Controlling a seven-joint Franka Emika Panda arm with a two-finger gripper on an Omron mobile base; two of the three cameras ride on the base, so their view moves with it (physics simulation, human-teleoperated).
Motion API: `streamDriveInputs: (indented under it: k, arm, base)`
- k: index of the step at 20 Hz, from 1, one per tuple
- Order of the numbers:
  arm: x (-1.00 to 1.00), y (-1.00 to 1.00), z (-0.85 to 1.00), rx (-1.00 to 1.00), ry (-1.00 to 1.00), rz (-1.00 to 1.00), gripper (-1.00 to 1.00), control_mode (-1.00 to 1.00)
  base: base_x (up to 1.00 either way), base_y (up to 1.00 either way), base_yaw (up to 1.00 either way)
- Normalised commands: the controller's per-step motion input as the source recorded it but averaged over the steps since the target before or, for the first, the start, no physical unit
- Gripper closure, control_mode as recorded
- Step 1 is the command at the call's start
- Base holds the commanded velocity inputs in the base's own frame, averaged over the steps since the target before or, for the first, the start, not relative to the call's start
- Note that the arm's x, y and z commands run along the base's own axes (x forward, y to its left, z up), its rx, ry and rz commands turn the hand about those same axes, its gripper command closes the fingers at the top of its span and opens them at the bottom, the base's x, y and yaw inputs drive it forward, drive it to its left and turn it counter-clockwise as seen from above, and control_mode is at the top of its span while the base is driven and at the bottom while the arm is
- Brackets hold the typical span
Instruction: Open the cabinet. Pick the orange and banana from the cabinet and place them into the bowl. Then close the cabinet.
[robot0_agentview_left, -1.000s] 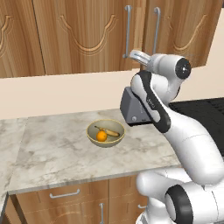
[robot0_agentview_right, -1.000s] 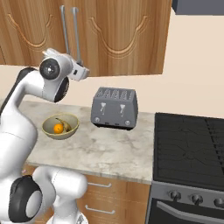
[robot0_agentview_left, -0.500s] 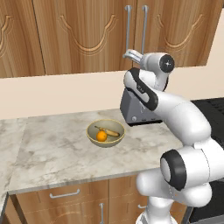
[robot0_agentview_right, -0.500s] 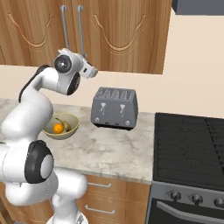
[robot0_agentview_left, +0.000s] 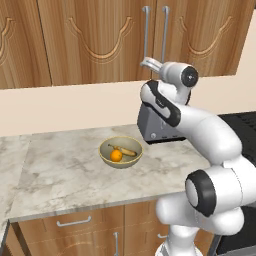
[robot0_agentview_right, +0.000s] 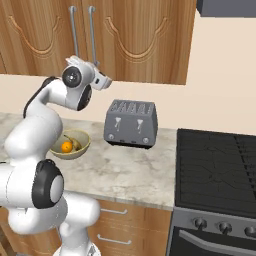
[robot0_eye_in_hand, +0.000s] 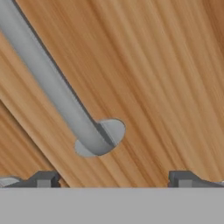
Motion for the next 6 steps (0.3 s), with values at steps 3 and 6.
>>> streamDriveInputs:
  k: [3, 6]
  arm:
    - [1.0, 0.0, -0.85, -0.1, 0.0, -0.02, -1.0, -1.0]
    - [0.97, 0.0, -0.84, -0.1, 0.0, 0.0, -1.0, -1.0]
  base:
    - [0.0, 0.0, 0.0]
    - [0.0, 0.0, 0.0]
